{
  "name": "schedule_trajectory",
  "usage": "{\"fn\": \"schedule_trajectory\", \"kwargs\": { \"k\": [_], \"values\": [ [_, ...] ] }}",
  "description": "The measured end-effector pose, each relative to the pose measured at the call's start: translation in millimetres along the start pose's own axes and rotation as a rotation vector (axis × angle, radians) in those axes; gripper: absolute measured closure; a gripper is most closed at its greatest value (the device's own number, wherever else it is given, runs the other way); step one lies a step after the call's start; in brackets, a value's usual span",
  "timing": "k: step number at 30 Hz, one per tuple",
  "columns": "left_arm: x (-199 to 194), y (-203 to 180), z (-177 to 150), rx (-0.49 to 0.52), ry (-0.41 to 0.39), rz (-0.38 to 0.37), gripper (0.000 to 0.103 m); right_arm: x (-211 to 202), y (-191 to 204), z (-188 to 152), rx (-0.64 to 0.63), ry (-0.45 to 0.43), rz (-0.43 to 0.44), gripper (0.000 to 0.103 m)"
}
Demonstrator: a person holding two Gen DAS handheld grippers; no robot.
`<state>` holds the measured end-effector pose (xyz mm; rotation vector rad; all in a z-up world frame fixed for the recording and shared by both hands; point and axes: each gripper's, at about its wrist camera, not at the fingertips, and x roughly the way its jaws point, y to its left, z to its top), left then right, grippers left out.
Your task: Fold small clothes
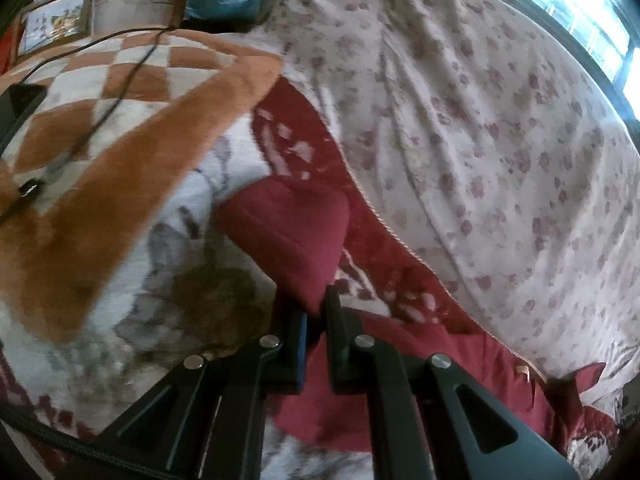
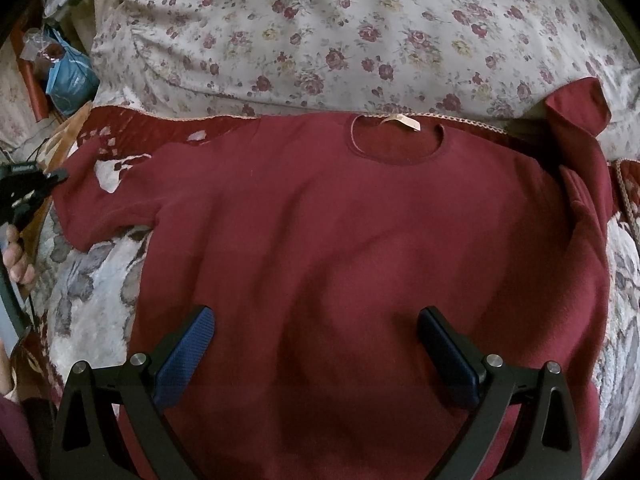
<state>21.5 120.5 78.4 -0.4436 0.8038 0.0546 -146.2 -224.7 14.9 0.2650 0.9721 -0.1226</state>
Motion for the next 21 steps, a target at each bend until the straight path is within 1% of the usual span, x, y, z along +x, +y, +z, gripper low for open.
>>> {"fn": "schedule_trajectory", "kwargs": {
  "k": [2, 5, 8, 11, 17, 21],
  "values": [
    [-1.5, 9.6, 2.3, -0.032, 0.004, -0.014, 0.096, 1.9, -0.5, -0.5, 0.005, 0.005, 0.002, 0.0],
    [-1.3, 15.1, 4.1, -0.072, 0.019, -0.065, 0.096, 3.4, 1.0, -1.7, 0.009, 0.008, 0.002, 0.0],
    [-2.8, 10.0, 2.2, -0.056, 0.028, -0.107, 0.096, 2.3, 1.9, -1.8, -0.001, 0.008, 0.005, 0.0],
    [-4.6, 3.4, -0.3, -0.056, 0.054, -0.185, 0.097, 2.2, -0.1, -2.1, 0.007, 0.006, 0.013, 0.0],
    [-15.1, -36.3, -13.8, 0.047, 0.075, -0.278, 0.097, 0.6, -1.3, -2.0, 0.018, 0.001, 0.024, 0.0],
    [-20.4, -71.3, -27.5, 0.127, 0.098, -0.332, 0.097, -2.1, -4.1, -0.3, 0.027, -0.009, 0.031, 0.0]
  ]
}}
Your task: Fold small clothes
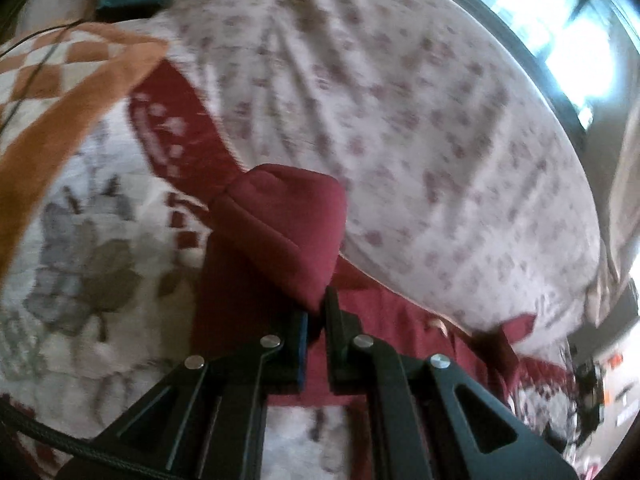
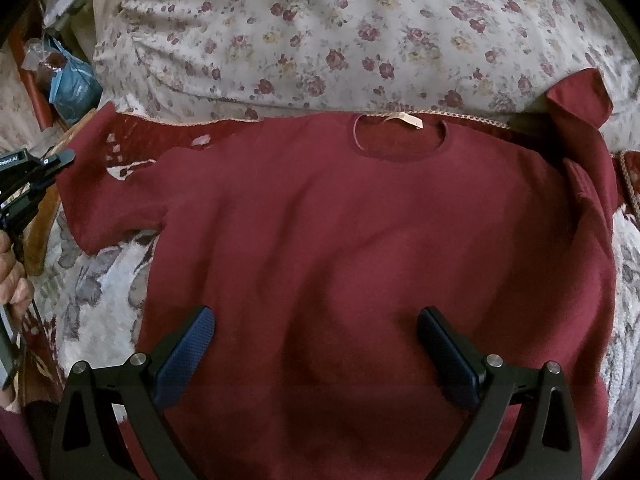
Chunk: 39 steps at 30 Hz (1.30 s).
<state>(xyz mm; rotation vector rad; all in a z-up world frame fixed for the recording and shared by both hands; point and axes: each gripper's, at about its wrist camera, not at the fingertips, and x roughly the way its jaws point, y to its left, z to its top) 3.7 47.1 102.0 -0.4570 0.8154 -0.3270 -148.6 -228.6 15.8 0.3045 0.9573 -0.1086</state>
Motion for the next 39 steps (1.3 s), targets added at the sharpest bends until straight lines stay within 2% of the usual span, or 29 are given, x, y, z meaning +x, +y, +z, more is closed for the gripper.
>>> {"fn": "schedule_trajectory", "kwargs": {
  "k": [7, 13, 17, 21, 23, 24, 25, 27, 29, 31, 33, 35, 36, 37, 39],
  "values": [
    [22.8, -55.9, -23.9, 0.136, 0.07, -0.039, 0.097, -5.5, -13.0, 3.5, 0.038, -0.015, 0.02, 0.0],
    [52.9, -96.1, -59.3, 0.253, 0.154, -0.043, 0.097, -15.5, -29.2, 7.7, 0.078, -0.043, 0.012, 0.0],
    [64.8, -119.2, -76.2, 0.318, 0.174, -0.06, 0.097, -23.6, -39.4, 10.7, 0.098, -0.058, 0.003, 0.0],
    [83.3, -133.9, -104.3, 0.403, 0.263, -0.048, 0.097, -30.8, -44.8, 10.9, 0.099, -0.067, -0.017, 0.0],
    [90.0, -132.9, -111.5, 0.413, 0.314, -0.039, 0.094, -33.4, -47.3, 11.5, 0.101, -0.069, -0.017, 0.0],
    [90.6, -131.8, -111.7, 0.409, 0.327, -0.042, 0.086, -34.9, -48.3, 11.9, 0.102, -0.071, -0.017, 0.0],
    [89.4, -130.1, -110.9, 0.397, 0.347, -0.055, 0.07, -36.3, -49.2, 12.4, 0.103, -0.074, -0.019, 0.0],
    [81.0, -127.4, -107.0, 0.377, 0.356, -0.076, 0.053, -38.2, -50.8, 14.1, 0.105, -0.077, -0.026, 0.0],
    [61.7, -124.3, -99.8, 0.386, 0.333, -0.075, 0.046, -38.6, -51.5, 15.7, 0.103, -0.077, -0.028, 0.0],
    [43.6, -120.6, -93.0, 0.431, 0.284, -0.029, 0.038, -39.1, -50.6, 19.5, 0.097, -0.083, -0.034, 0.0],
    [26.9, -111.7, -84.5, 0.474, 0.204, 0.071, 0.032, -36.9, -48.0, 25.6, 0.097, -0.084, -0.015, 0.0],
    [16.4, -95.1, -73.7, 0.494, 0.121, 0.218, 0.031, -31.6, -42.7, 33.2, 0.099, -0.078, 0.014, 0.0],
    [15.8, -88.6, -69.4, 0.491, 0.11, 0.267, 0.031, -27.4, -38.5, 37.9, 0.098, -0.073, 0.024, 0.0],
    [17.3, -75.8, -63.2, 0.476, 0.1, 0.349, 0.031, -22.9, -33.7, 42.4, 0.094, -0.068, 0.031, 0.0],
    [21.4, -57.1, -55.5, 0.437, 0.099, 0.44, 0.031, -9.9, -20.1, 54.1, 0.076, -0.051, 0.042, 0.0]
  ]
}}
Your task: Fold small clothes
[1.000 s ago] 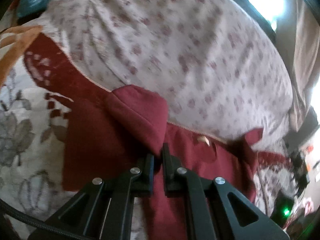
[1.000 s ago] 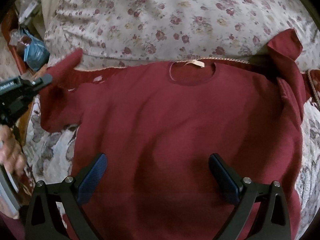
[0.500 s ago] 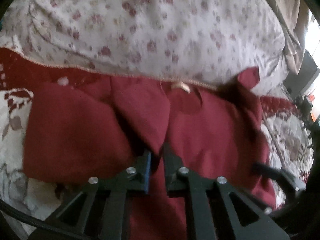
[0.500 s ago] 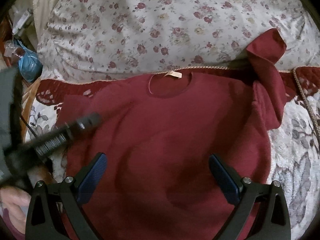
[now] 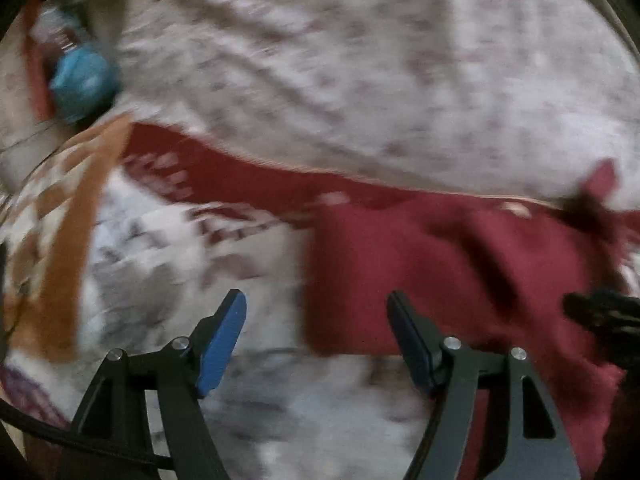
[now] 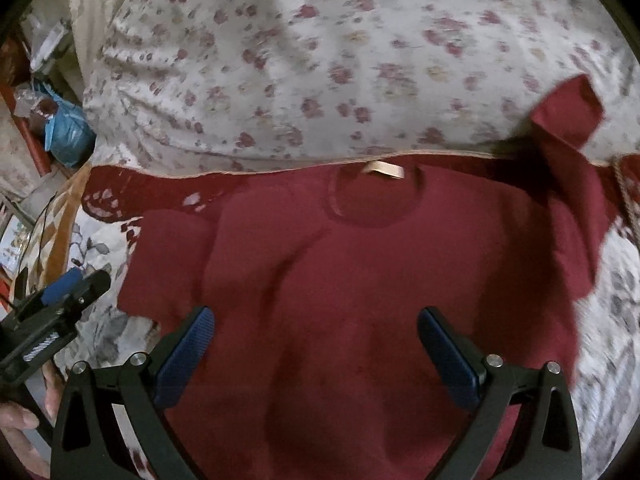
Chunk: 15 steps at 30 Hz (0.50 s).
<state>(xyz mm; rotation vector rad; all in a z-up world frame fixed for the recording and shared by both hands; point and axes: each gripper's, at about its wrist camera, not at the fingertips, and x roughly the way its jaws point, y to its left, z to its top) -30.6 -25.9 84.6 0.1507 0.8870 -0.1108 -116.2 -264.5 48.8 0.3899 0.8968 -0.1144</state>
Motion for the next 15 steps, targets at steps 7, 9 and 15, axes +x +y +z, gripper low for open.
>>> {"fn": "schedule_trajectory", "kwargs": {
  "k": [7, 9, 15],
  "values": [
    [15.9, 16.4, 0.7, -0.059, 0.054, 0.004, 0.031, 58.4, 44.0, 35.3, -0.083, 0.055, -0.028, 0.005],
    [17.9, 13.9, 2.1, -0.046, 0.061, 0.014, 0.031, 72.4, 49.7, 40.4, -0.11, 0.075, -0.05, 0.016],
    [26.0, 22.5, 6.8, -0.102, 0.082, 0.005, 0.031, 90.1, 45.9, 46.0, -0.149, 0.098, -0.061, 0.06]
  ]
}}
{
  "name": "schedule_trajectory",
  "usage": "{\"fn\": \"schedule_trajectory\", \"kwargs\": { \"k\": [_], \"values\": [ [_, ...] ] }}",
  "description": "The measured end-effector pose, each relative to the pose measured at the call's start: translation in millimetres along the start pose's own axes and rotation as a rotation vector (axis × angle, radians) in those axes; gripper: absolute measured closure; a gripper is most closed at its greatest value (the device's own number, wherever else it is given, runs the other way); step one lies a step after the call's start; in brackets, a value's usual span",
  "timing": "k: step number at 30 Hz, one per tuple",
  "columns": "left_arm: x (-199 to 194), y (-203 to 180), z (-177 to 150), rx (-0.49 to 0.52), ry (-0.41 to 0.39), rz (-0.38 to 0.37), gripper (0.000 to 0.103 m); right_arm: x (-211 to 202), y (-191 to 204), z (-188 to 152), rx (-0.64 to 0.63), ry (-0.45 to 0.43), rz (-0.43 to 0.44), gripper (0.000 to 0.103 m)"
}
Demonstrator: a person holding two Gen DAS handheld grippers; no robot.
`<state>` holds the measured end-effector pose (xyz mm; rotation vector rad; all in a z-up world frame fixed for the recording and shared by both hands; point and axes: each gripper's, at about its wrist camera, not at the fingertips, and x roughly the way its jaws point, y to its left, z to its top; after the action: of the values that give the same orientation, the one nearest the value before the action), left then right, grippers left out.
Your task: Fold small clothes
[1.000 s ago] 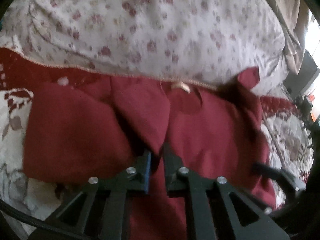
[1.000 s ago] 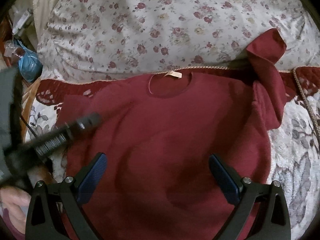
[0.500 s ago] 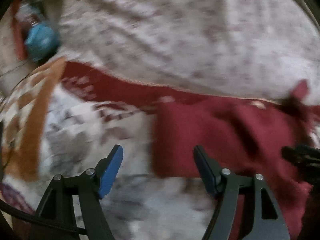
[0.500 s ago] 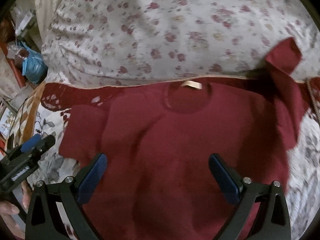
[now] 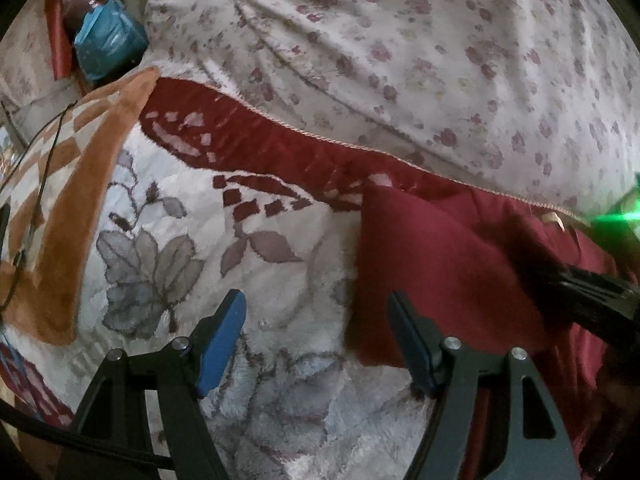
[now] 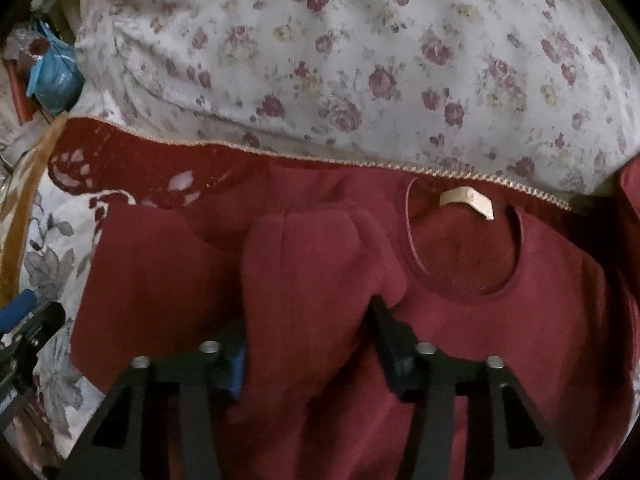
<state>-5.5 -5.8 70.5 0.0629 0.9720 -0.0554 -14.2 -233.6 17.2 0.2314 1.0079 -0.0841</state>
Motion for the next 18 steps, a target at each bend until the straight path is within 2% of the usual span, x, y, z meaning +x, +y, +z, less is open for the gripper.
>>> {"fn": "schedule_trajectory", "kwargs": {
  "k": [1, 4, 12, 17, 18],
  "values": [
    [0.8, 2.6, 0.6, -0.014, 0.004, -0.006, 0.03, -4.6, -0.5, 0.2, -0.01, -0.01, 0.007, 0.07],
    [2.5, 9.4, 1.8, -0.071, 0.02, -0.038, 0.03, -23.2, -3.7, 3.7, -0.026, -0.058, 0.027, 0.082],
    [-0.3, 9.2, -1.2, -0.085, 0.025, -0.052, 0.03, -93.1, -18.5, 26.2, 0.018, -0.254, 0.071, 0.083],
    [-3.3, -9.1, -5.4, 0.005, 0.021, -0.067, 0.03, -119.3, -30.5, 37.7, 0.032, -0.322, 0.046, 0.083],
    [-2.8, -12.1, -6.1, 0.018, 0.021, -0.065, 0.03, -123.5, -34.3, 39.1, 0.036, -0.332, 0.043, 0.087]
  ]
}}
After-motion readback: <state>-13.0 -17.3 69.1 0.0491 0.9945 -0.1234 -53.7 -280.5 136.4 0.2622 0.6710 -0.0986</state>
